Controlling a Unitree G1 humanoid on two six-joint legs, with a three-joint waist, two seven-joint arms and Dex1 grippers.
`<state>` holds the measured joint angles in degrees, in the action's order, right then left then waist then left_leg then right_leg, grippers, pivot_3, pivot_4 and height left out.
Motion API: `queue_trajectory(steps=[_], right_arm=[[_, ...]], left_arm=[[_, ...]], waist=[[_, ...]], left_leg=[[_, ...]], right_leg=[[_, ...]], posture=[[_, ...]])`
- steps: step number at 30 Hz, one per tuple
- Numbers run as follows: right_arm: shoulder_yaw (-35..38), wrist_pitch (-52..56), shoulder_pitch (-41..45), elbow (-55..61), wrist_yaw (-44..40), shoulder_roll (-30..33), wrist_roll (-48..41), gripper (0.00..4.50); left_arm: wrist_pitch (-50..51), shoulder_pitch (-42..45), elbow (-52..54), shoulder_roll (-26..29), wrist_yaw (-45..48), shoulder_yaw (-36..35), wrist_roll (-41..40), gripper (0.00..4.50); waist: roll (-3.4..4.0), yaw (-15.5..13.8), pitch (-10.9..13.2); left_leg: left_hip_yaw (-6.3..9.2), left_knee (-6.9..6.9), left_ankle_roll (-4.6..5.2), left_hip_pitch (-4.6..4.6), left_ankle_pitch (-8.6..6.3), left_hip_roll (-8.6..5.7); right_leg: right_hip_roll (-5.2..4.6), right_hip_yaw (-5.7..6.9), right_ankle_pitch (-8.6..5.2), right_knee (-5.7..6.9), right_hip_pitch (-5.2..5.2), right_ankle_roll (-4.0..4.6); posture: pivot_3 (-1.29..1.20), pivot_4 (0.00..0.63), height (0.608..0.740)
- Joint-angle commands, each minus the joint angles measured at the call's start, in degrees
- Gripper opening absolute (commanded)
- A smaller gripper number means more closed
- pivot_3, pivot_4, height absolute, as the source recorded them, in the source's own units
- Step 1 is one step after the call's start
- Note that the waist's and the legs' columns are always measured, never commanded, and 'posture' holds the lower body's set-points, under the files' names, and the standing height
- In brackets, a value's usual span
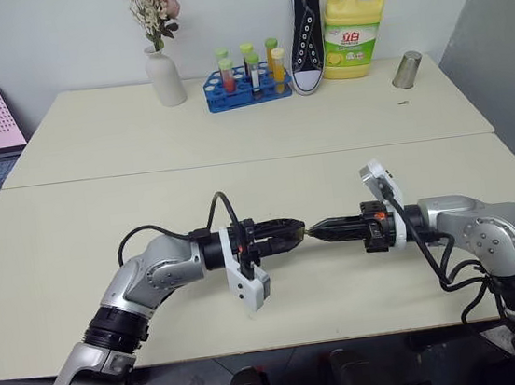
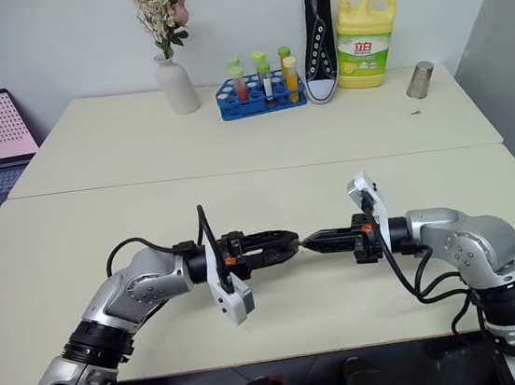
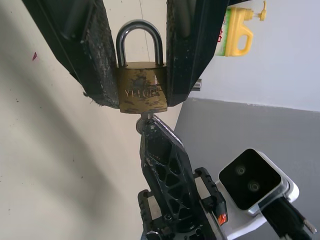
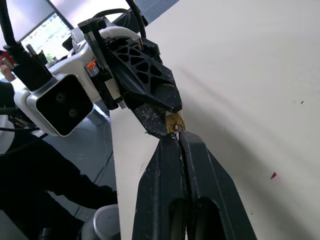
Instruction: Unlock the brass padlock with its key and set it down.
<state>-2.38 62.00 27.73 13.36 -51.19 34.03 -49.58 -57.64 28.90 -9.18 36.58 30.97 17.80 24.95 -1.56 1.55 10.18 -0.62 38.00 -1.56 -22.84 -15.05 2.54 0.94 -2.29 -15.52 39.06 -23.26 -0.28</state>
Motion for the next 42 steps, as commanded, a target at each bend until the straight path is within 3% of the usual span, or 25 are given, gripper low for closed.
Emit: queue_trajectory(steps=[1, 14, 21, 26, 35, 42], right_arm=[[1.95, 5.19, 2.03, -0.22, 1.03, -0.1, -3.91, 0.0], [9.16, 25.91, 9.93, -10.92, 10.56, -5.8, -10.78, 0.0], [9.68, 28.41, 10.34, -10.93, 10.62, -6.34, -11.39, 0.0], [5.67, 21.5, 8.46, -5.54, 7.33, -4.1, -8.79, 0.0], [-1.9, -0.96, 2.51, 1.24, -2.14, 3.99, 3.86, 3.02], [-0.51, -5.27, -0.68, 4.81, -0.2, 0.97, 3.96, 3.04]], left_arm=[[-1.01, 0.32, 1.56, -0.29, -1.98, -0.75, 0.24, 0.97], [-3.27, 0.62, 1.81, 0.14, -5.66, -0.68, 4.88, 0.97], [-3.31, 0.33, 1.94, 0.51, -6.15, -0.54, 5.11, 0.97], [-2.28, 0.14, 2.16, 0.45, -6.02, -0.79, 3.81, 0.97], [-0.86, -0.26, 2.38, 0.5, -6.12, -1.1, 1.82, 0.97], [-0.31, -0.42, 2.74, 0.37, -5.86, -0.81, 0.67, 0.97]], waist=[[0.0, -0.01, 0.0], [0.01, 0.01, 0.0], [0.01, 0.02, 0.0], [0.01, 0.03, 0.0], [0.01, 0.03, 0.0], [0.01, 0.11, 0.0]], left_leg=[[0.01, 0.0, 0.0, 0.0, 0.0, 0.0], [0.01, -0.02, 0.0, -0.02, 0.0, 0.02], [0.01, -0.02, 0.0, -0.05, 0.0, 0.01], [0.01, -0.03, 0.01, -0.05, 0.0, 0.01], [0.02, -0.02, 0.01, -0.07, 0.0, -0.01], [0.05, -0.04, 0.0, -0.05, 0.0, 0.04]], right_leg=[[0.0, 0.01, 0.0, 0.0, 0.0, 0.0], [-0.03, 0.01, 0.0, 0.01, 0.0, 0.0], [-0.03, 0.01, 0.0, 0.0, -0.03, 0.0], [-0.02, 0.02, 0.0, 0.0, -0.04, 0.0], [-0.02, 0.05, 0.0, -0.03, -0.05, -0.02], [0.0, 0.06, 0.0, -0.01, -0.05, -0.02]], posture=[[0.0, 0.15, 0.74], [0.0, 0.15, 0.74], [0.0, 0.15, 0.74], [0.0, 0.15, 0.74], [0.0, 0.15, 0.74], [0.0, 0.15, 0.74]])
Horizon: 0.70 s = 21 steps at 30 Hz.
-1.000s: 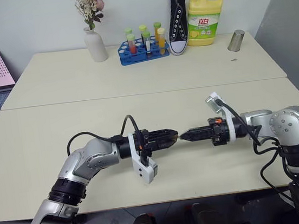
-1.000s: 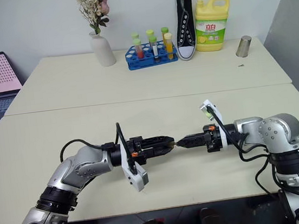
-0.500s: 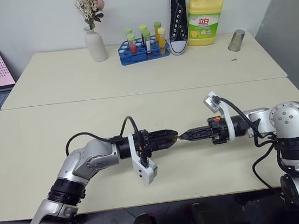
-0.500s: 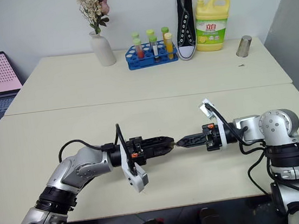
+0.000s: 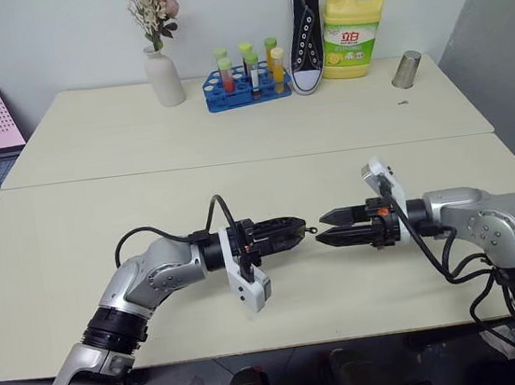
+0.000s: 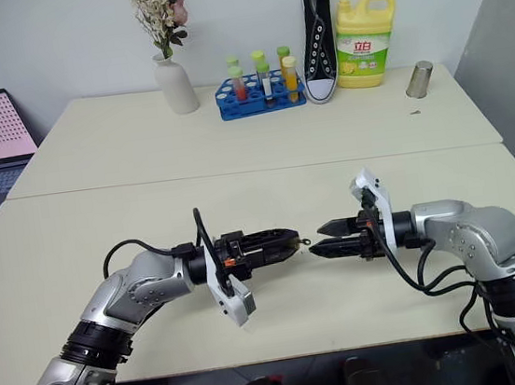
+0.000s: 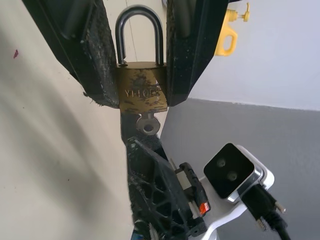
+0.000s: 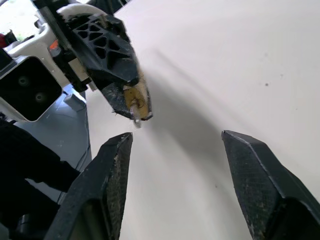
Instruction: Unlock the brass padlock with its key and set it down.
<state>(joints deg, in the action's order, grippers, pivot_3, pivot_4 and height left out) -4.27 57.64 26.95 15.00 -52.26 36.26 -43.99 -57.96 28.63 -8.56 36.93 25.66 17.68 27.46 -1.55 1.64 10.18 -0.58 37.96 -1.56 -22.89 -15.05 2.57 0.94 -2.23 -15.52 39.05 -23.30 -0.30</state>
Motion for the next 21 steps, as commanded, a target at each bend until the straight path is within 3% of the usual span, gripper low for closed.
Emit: queue_trajectory(steps=[1, 16, 19, 21], right_arm=[[1.43, -0.71, 0.17, 3.16, 1.43, -1.9, -1.61, 3.04], [0.26, -0.55, 2.24, 1.11, 2.88, -6.76, -0.95, 3.04], [-0.48, -0.81, 2.5, 0.76, 1.94, -6.59, -0.59, 2.47], [-0.58, -0.87, 2.59, 0.68, 1.57, -6.54, -0.53, 1.79]], left_arm=[[0.05, -0.09, 2.13, -0.06, -0.52, -0.59, -1.82, 0.97], [-0.05, 0.25, 1.6, -0.51, -0.54, -0.18, -1.55, 0.97], [0.12, 0.1, 1.59, -0.51, -0.54, -0.25, -1.68, 0.97], [-0.03, 0.0, 1.64, -0.41, -0.61, -0.33, -1.54, 0.97]], waist=[[0.0, 0.02, 0.0], [0.0, -0.04, 0.0], [0.0, -0.04, 0.0], [0.0, -0.05, 0.0]], left_leg=[[0.0, 0.0, 0.0, 0.0, 0.0, 0.01], [0.0, 0.01, 0.0, 0.0, 0.0, -0.02], [-0.02, 0.01, 0.0, 0.0, 0.0, -0.02], [-0.01, 0.01, 0.0, 0.0, 0.0, -0.02]], right_leg=[[0.0, 0.0, 0.0, 0.0, 0.0, 0.0], [-0.01, 0.01, 0.0, 0.01, 0.01, 0.0], [-0.01, -0.01, 0.0, 0.0, 0.0, 0.0], [-0.01, 0.0, 0.0, 0.0, 0.01, 0.0]], posture=[[0.0, 0.15, 0.74], [0.0, 0.15, 0.74], [0.0, 0.15, 0.74], [0.0, 0.15, 0.74]])
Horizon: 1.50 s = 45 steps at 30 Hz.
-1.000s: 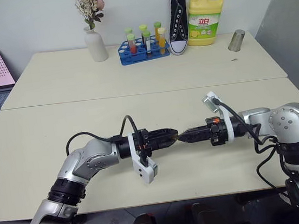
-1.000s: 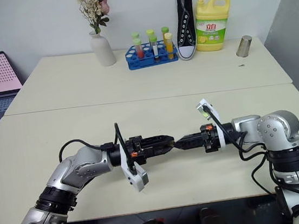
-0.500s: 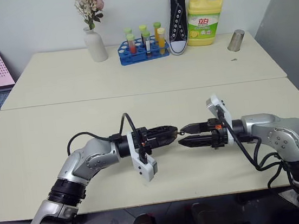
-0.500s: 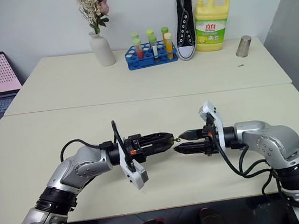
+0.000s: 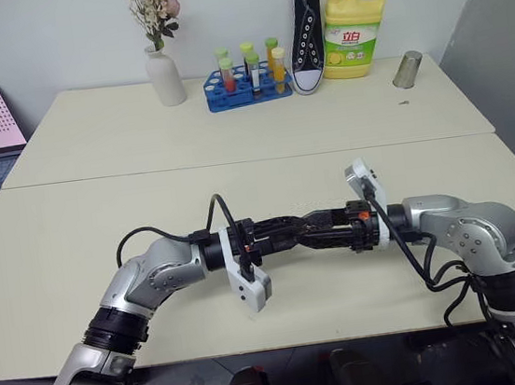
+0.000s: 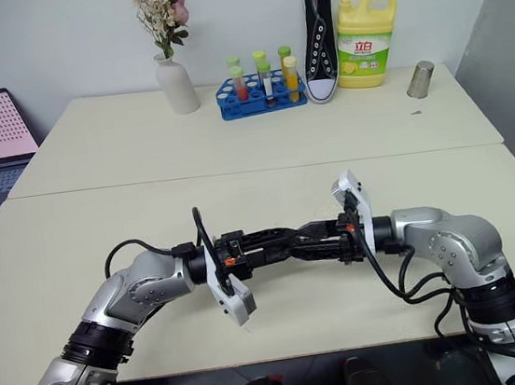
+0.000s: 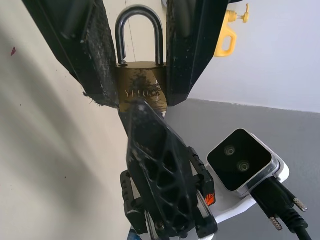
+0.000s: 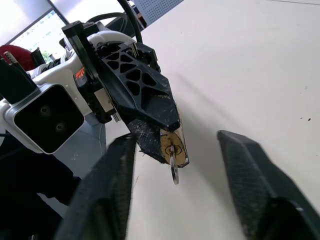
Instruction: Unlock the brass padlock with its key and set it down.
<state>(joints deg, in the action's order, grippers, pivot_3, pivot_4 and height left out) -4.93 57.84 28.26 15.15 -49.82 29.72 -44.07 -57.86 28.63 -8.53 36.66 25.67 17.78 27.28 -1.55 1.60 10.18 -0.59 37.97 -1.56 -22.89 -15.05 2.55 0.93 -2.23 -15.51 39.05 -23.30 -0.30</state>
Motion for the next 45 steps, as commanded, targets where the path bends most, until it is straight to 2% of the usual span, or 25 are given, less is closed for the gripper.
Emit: queue_trajectory(steps=[1, 4, 5, 16, 20, 22, 29, 34, 37, 45], right_arm=[[0.09, -1.09, 1.32, 0.48, -1.01, -0.01, -0.44, 1.35], [-0.38, -1.65, 1.45, 0.27, -1.77, 0.3, -0.04, 0.29], [-0.57, -1.81, 1.5, 0.21, -2.02, 0.41, 0.11, 0.15], [-0.49, -2.32, 1.9, -0.39, -3.5, 0.02, 0.25, 0.15], [-0.39, -2.28, 1.67, -0.15, -3.42, -0.03, 0.2, 0.15], [-0.31, -2.28, 1.44, -0.02, -3.4, 0.0, 0.13, 0.15], [-0.01, -3.86, 0.96, -0.84, -2.77, 0.08, 1.53, 0.15], [0.33, -6.05, 0.96, -2.73, -2.17, 0.17, 3.39, 0.15], [0.42, -7.38, 0.91, -3.0, -2.79, 0.89, 4.26, 0.15], [-0.32, -9.79, -0.04, -1.06, -4.42, 2.13, 4.92, 0.15]], left_arm=[[-0.23, -0.02, 1.66, -0.12, -0.68, -0.45, -1.23, 0.97], [-0.03, -0.27, 1.77, -0.21, -0.58, -0.33, -1.48, 0.97], [0.13, -0.34, 1.75, -0.26, -0.49, -0.3, -1.77, 0.97], [0.39, -1.26, 2.48, -0.32, -0.63, -0.67, -1.81, 0.97], [0.12, -1.94, 2.2, 1.11, 1.74, 0.83, -4.8, 0.97], [0.36, -2.26, 2.32, 1.22, 2.18, 0.56, -7.57, 1.72], [1.4, -3.97, 5.14, 3.21, 4.42, -0.64, -11.03, 3.87], [10.52, -9.15, 13.82, 4.59, 7.03, -1.45, -20.3, 3.91], [20.54, -11.45, 17.88, 3.24, 6.89, -3.79, -27.13, 3.28], [50.64, -10.48, 22.46, 0.18, 10.16, -9.1, -45.56, 0.66]], waist=[[0.0, 0.01, 0.0], [0.0, 0.0, 0.0], [0.0, 0.0, 0.0], [0.0, -0.01, 0.0], [0.0, 0.01, 0.0], [0.0, 0.01, 0.0], [0.0, 0.02, 0.0], [0.01, 0.08, 0.01], [0.01, 0.07, 0.01], [0.0, 0.08, 0.01]], left_leg=[[0.0, 0.0, 0.0, 0.0, 0.0, 0.0], [0.0, 0.0, 0.0, 0.0, 0.0, 0.0], [0.0, 0.0, 0.0, 0.0, 0.0, 0.0], [0.0, 0.0, 0.0, 0.0, 0.0, 0.0], [0.0, 0.0, 0.0, 0.0, 0.0, 0.01], [0.0, 0.0, 0.0, 0.0, 0.0, 0.01], [0.0, 0.0, 0.0, 0.0, 0.0, 0.01], [0.0, -0.01, 0.0, 0.01, 0.0, 0.03], [0.01, 0.0, 0.0, 0.01, 0.0, 0.02], [0.06, 0.02, 0.0, 0.01, 0.0, 0.02]], right_leg=[[0.0, 0.0, 0.0, 0.0, 0.0, 0.0], [0.0, 0.0, 0.0, 0.0, 0.0, 0.0], [0.0, 0.0, 0.0, 0.0, 0.0, 0.0], [0.0, 0.0, 0.0, 0.0, 0.0, 0.0], [0.0, 0.0, 0.0, 0.0, 0.0, 0.0], [0.0, 0.0, 0.0, 0.0, 0.0, 0.0], [0.0, 0.0, 0.0, 0.0, 0.0, 0.0], [-0.02, -0.01, 0.0, 0.0, -0.01, 0.0], [-0.02, 0.0, 0.0, 0.01, 0.0, 0.0], [0.04, 0.04, -0.03, 0.01, 0.01, -0.04]], posture=[[0.0, 0.15, 0.74], [0.0, 0.15, 0.74], [0.0, 0.15, 0.74], [0.0, 0.15, 0.74], [0.0, 0.15, 0.74], [0.0, 0.15, 0.74], [0.0, 0.15, 0.74], [0.0, 0.15, 0.74], [0.0, 0.15, 0.74], [0.0, 0.15, 0.74]])
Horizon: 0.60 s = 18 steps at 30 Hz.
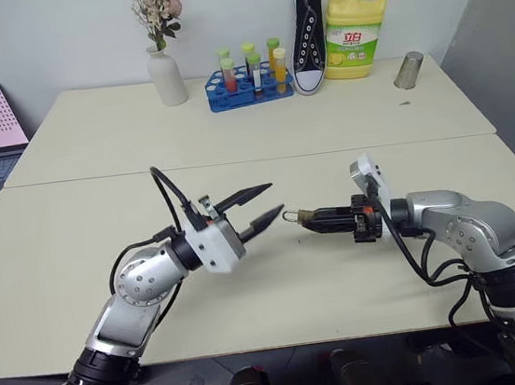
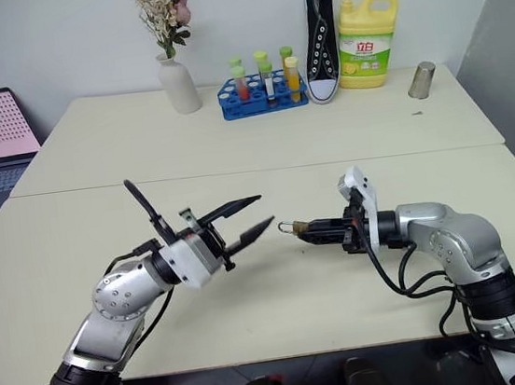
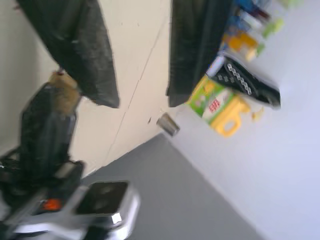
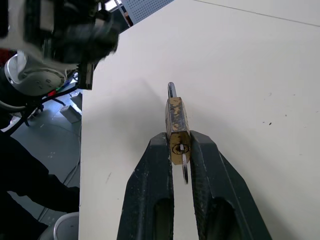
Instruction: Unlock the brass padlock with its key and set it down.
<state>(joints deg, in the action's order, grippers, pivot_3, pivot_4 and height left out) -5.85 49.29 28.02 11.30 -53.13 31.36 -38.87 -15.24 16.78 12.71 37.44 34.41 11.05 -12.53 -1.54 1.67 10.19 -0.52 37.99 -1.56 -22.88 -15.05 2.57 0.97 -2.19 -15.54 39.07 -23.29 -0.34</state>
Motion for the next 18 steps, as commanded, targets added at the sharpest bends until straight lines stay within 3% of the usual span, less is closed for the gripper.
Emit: queue_trajectory(steps=[1, 3, 13, 18], right_arm=[[0.61, -1.27, 0.35, 2.88, -1.16, 0.34, -0.48, 0.15], [0.98, -0.73, 0.63, 3.45, -1.23, 0.0, -1.43, 0.15], [1.75, 0.4, -0.04, 4.93, -1.14, 0.25, -2.84, 0.15], [1.78, 0.51, -0.19, 5.05, -0.91, 0.38, -3.03, 0.15]], left_arm=[[11.29, 1.65, 0.42, -0.67, 2.52, -2.45, -7.2, 0.32], [15.71, 1.74, -1.21, -1.01, 5.43, -1.56, -8.91, 0.0], [22.84, 2.23, -2.32, -8.32, 8.35, -1.61, -8.93, 0.0], [26.5, 1.59, 0.17, -9.48, 9.78, -1.83, -10.21, 0.0]], waist=[[0.0, 0.0, 0.0], [0.0, 0.0, 0.0], [0.0, -0.03, 0.0], [0.0, -0.02, 0.0]], left_leg=[[0.0, 0.0, 0.0, 0.0, 0.0, 0.0], [0.0, 0.0, 0.0, 0.0, 0.0, -0.02], [0.0, 0.01, 0.0, -0.01, 0.0, -0.04], [0.0, 0.0, 0.0, -0.01, 0.0, -0.03]], right_leg=[[0.0, 0.0, 0.0, 0.0, 0.0, 0.0], [0.03, 0.0, 0.0, 0.0, 0.0, 0.0], [0.19, -0.04, 0.01, -0.03, 0.0, 0.03], [0.2, -0.04, 0.01, -0.02, 0.0, 0.03]], posture=[[0.0, 0.15, 0.74], [0.0, 0.15, 0.74], [0.0, 0.15, 0.74], [0.0, 0.15, 0.74]])
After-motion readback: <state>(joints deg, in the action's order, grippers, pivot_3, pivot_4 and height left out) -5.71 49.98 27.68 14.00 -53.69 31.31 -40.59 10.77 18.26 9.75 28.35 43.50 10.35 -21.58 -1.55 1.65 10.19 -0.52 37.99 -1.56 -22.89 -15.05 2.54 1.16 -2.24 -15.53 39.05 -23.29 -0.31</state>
